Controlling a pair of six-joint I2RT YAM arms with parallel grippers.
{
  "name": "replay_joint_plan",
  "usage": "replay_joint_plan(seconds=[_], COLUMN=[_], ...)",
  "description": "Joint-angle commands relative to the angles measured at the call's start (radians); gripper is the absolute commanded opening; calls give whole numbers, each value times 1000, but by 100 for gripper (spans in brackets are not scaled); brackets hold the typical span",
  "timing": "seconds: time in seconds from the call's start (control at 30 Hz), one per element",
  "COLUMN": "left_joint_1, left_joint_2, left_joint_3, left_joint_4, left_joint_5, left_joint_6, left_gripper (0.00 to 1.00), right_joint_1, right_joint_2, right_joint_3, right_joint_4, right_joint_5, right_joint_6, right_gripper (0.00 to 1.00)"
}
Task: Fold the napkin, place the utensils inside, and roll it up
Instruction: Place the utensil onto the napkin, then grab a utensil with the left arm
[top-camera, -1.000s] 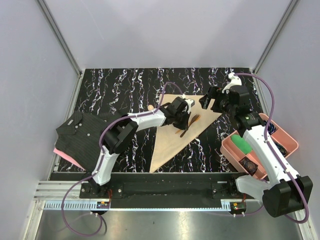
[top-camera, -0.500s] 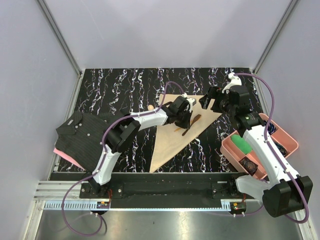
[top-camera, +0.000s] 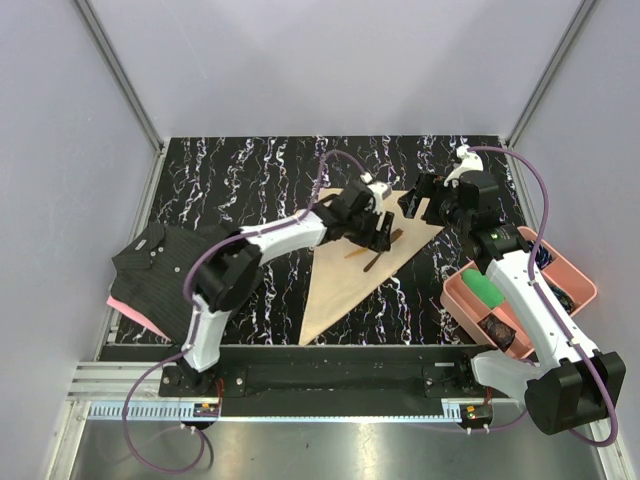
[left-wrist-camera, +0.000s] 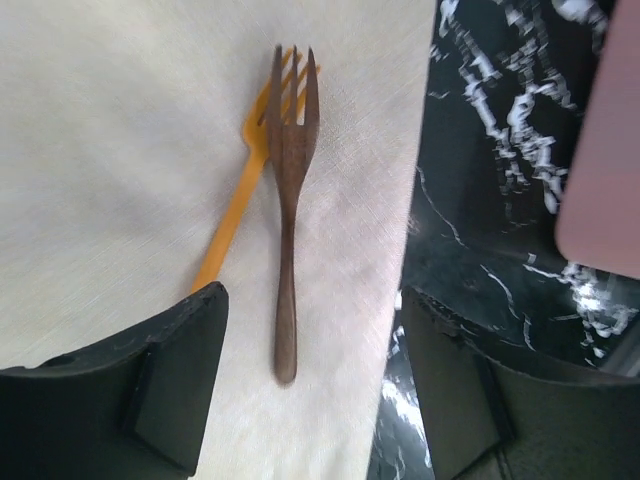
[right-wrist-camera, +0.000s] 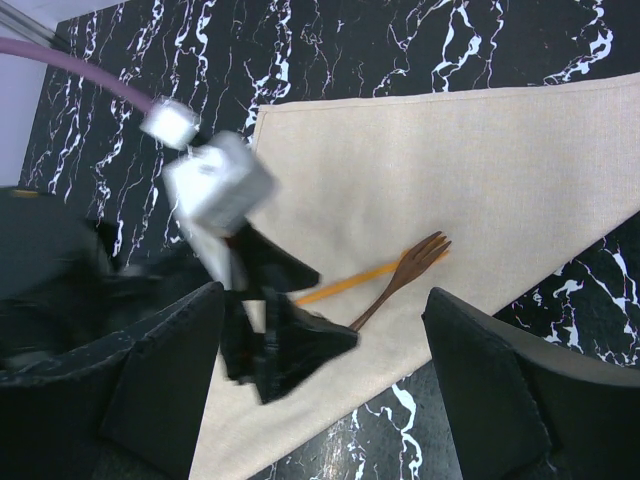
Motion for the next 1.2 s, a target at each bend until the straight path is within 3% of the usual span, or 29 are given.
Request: replay_joint_plan(seconds=[0.0,0.13,0.37,0.83,1.07,1.17], left_joint_1=[94,207,351,405,426,441], left_joint_2=[-215,-309,-277,-122,-110,-117], left_joint_3=[-89,-249,-349,-350,-366,-390], left_joint_4=[39,56,74,225,220,243], left_joint_5=[-87,-161,-213,-111,-146,-99], left_joint_6=[28,3,-63,-109,-86,-80], left_gripper=[74,73,67,60,35,23], right_joint_1=[-2,-2,-2,-2,-2,-4], right_joint_2=[-10,7,16,27,27,28], right_joint_3=[25,21,19,22,30,33], right_joint_4=[26,33,39,36,39,40], right_joint_5=[-8,-13,-25,-37,-45,-49], right_joint_6=[-3,-2,0,4,4,4], right_gripper=[90,90,90,90,90,90])
